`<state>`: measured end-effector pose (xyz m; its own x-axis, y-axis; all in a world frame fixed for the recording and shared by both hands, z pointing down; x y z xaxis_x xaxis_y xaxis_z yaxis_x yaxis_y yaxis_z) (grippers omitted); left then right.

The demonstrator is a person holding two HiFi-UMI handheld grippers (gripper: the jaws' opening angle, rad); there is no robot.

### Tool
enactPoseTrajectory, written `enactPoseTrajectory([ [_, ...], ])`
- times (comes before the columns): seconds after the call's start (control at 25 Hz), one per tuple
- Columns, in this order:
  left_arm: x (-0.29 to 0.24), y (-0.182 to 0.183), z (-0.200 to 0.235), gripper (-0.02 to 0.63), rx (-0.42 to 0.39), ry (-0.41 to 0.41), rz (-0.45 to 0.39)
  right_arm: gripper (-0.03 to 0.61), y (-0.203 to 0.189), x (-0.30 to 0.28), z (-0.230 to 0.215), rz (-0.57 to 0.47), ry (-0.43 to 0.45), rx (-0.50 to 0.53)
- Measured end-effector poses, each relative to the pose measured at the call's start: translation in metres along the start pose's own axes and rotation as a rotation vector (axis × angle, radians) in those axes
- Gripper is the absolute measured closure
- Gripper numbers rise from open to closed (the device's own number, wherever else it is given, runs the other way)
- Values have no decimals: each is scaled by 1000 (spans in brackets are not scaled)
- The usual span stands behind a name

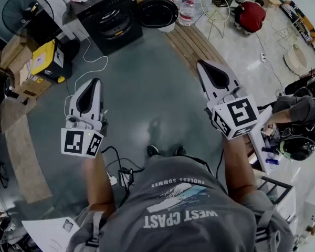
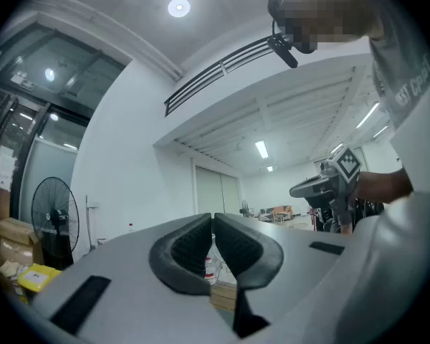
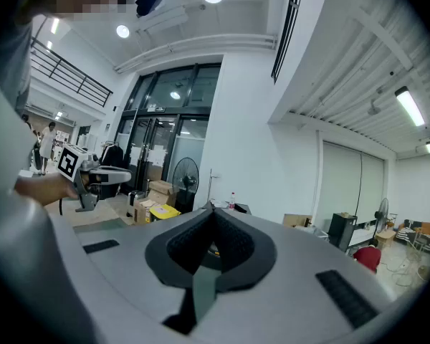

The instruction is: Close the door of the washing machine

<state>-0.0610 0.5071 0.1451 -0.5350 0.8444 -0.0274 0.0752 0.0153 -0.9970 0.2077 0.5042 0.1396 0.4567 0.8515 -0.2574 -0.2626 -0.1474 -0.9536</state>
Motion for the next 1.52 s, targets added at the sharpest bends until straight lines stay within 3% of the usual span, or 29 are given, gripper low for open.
enactPoseTrajectory([
  [0.68,8,-15,40,586,26,-34,-12,549,9,-24,35,-14,-15,-12],
  [1.12,-30,-33,60,586,34,37,35,549,-2,-75,-20,-28,-5,-59],
  [1.52,-110,-38,65,586,43,117,71,549,-8,-145,-100,-25,72,-68],
])
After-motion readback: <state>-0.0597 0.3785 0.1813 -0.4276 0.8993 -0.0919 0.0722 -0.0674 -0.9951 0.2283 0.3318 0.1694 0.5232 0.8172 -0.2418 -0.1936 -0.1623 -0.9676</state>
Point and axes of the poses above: the fingertips, and each gripper's own axes: x backward along the fingers, z to its left, y out of its top, the point moved 1 cm from there along x, backward along the fingers, and after that the axes turned 6 degrees about z, right-handed, at the moved point
